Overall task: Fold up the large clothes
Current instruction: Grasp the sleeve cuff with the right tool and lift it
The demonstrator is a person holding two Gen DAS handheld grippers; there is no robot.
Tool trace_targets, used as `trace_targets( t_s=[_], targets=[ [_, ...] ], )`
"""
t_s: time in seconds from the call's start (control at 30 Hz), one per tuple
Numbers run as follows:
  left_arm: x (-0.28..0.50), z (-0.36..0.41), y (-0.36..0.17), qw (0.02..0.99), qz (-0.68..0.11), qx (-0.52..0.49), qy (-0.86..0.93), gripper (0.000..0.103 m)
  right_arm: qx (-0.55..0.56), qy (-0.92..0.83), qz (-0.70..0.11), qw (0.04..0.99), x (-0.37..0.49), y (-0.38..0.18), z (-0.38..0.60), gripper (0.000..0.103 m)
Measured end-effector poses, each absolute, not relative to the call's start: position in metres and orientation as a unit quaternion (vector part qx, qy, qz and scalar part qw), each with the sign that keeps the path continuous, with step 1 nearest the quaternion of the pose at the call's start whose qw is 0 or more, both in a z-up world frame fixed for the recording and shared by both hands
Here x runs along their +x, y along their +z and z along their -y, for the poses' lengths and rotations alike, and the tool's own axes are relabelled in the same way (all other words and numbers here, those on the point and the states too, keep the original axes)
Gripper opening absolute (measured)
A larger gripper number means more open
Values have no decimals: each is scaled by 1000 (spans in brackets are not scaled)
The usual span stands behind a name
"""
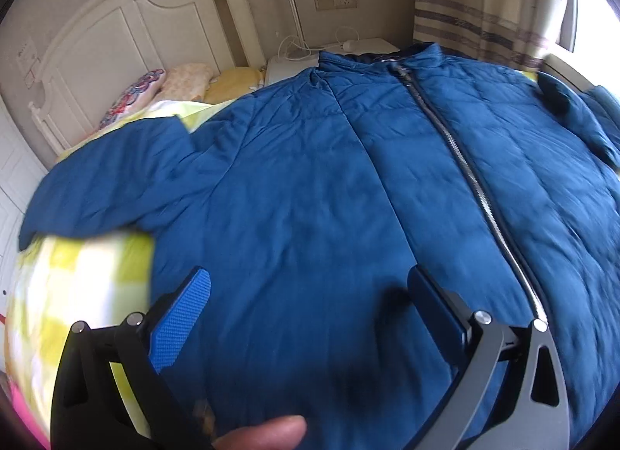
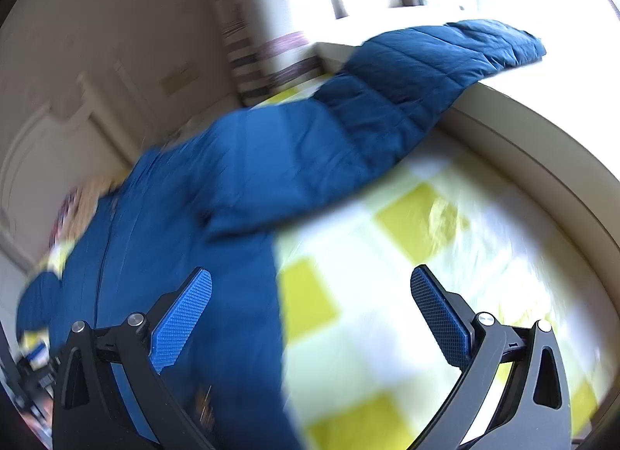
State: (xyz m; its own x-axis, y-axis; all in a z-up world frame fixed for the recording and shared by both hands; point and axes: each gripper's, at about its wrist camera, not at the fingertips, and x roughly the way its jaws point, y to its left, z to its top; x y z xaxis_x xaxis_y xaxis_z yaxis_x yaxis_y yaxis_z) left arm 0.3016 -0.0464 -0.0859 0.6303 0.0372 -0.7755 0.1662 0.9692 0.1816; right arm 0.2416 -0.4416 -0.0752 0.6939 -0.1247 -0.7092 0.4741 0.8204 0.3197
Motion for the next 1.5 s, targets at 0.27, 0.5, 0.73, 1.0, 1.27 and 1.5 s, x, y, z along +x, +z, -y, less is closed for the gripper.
trace_targets(
  t_s=[0.27,0.5,0.73,1.0,1.27,1.5],
  targets=[
    [341,28,-111,892,-446,43,-66,101,281,-240,-324,871,310,-80,535,94],
    [337,31,-111,892,-446,43,-64,101,199,-269,-211,918,310,-32,496,35],
    [334,30,-110,892,-446,40,-66,101,50,-63,-218,973,332,-1,337,34],
    [335,30,-110,892,-446,39,-67,101,4,56,-435,899,353,-96,239,85],
    [334,29,-110,892,-446,39,-67,101,231,23,-304,924,261,-52,356,85],
    [334,29,-110,892,-446,37,-68,101,427,-5,-321,845,285,-89,452,80]
  ],
)
